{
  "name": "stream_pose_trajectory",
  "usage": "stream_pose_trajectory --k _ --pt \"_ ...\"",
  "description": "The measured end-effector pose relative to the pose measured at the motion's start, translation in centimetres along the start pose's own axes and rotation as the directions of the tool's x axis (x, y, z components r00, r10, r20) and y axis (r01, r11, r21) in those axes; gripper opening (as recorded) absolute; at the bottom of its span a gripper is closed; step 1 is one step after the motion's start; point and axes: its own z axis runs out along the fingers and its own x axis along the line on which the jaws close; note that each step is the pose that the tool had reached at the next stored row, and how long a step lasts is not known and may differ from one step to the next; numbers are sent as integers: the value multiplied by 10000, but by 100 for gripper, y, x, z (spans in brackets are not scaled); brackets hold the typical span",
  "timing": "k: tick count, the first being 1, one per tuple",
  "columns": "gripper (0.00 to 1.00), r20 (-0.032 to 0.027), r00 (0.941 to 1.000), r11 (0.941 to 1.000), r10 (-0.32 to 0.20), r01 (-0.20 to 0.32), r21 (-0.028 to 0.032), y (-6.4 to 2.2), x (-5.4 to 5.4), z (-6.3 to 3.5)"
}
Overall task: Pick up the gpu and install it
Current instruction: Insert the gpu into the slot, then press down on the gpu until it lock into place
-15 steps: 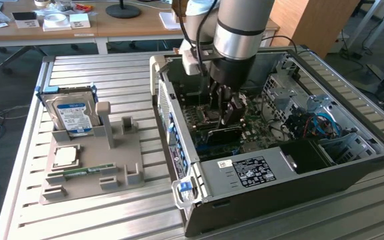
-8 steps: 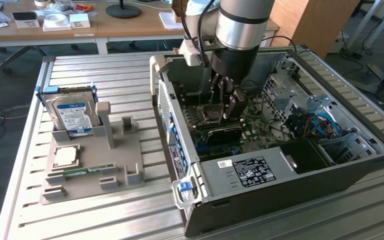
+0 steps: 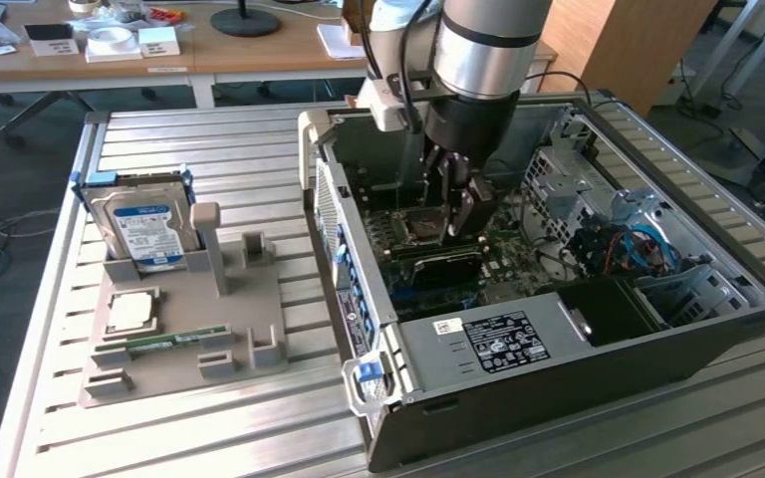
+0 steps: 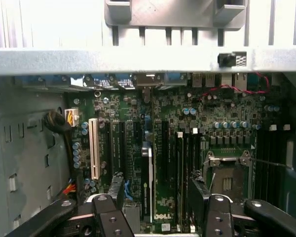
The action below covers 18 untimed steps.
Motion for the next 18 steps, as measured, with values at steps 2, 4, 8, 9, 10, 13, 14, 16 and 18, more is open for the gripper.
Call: stream_pose_trajectory --k 2,4,8,9,10,13,14,16,18 --pt "64 7 10000 10000 -7 7 -6 -22 -2 1" --pt "64 4 10000 10000 -6 6 -17 -30 -4 -5" --pt "64 5 10000 10000 -5 5 -22 -33 -8 -67" --pt "64 6 10000 10000 -5 5 -22 -33 -9 -74" --pt "64 7 10000 10000 -6 6 -21 -33 -9 -74" --pt "64 5 10000 10000 -7 7 -22 -34 -9 -75" --pt "64 5 10000 10000 -6 6 -22 -33 -9 -75" --pt "64 4 10000 10000 -6 6 -22 -33 -9 -75" --pt "64 4 10000 10000 -6 6 -22 -33 -9 -75"
